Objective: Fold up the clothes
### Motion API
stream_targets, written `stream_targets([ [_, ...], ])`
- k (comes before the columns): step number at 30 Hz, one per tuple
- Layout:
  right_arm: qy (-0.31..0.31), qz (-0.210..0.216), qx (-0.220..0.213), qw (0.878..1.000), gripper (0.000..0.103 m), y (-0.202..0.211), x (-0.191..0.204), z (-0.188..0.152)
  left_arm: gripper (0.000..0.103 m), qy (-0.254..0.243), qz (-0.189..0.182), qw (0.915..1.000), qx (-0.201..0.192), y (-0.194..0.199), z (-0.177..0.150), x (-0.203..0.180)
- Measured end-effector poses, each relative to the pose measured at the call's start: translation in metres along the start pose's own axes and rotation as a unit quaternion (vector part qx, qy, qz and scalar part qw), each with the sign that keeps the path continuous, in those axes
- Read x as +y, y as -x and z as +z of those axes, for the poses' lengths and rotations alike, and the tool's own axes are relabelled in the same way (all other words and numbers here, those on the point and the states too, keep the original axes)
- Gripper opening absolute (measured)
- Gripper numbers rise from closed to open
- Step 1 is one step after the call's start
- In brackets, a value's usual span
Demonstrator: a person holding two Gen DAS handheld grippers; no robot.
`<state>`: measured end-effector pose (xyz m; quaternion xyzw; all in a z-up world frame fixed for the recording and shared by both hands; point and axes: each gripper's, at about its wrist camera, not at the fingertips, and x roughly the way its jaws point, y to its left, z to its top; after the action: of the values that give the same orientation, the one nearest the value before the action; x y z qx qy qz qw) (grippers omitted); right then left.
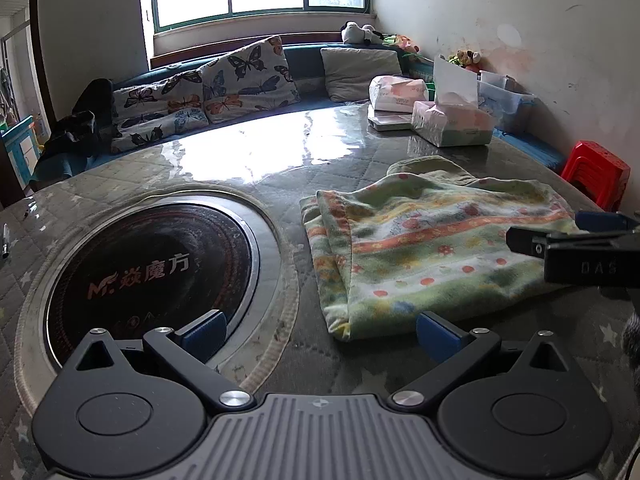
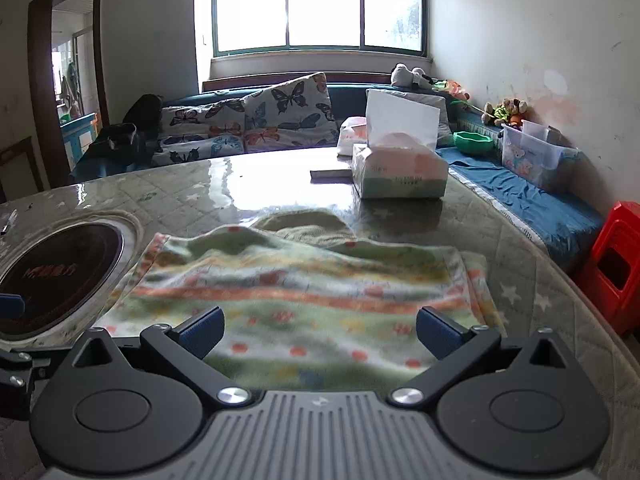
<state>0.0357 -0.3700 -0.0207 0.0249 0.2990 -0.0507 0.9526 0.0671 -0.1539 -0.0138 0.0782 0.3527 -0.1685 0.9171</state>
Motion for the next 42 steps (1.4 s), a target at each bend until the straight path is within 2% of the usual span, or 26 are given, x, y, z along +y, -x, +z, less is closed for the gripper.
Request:
stream_targets([
  [21, -0.056, -0.019, -0.008, 0.998, 0.103, 0.041, -0.008, -0.031, 0.103, -0.030, -0.006, 0.9994, -0.017, 0.038, -0.019, -0.016],
  [42, -0.049, -0.018, -0.015, 0.998, 0.103, 0.070, -0.003, -0.048, 0.103, -0.045, -0.020, 0.9983, -0.031, 0.066, -0.036, -0.034],
])
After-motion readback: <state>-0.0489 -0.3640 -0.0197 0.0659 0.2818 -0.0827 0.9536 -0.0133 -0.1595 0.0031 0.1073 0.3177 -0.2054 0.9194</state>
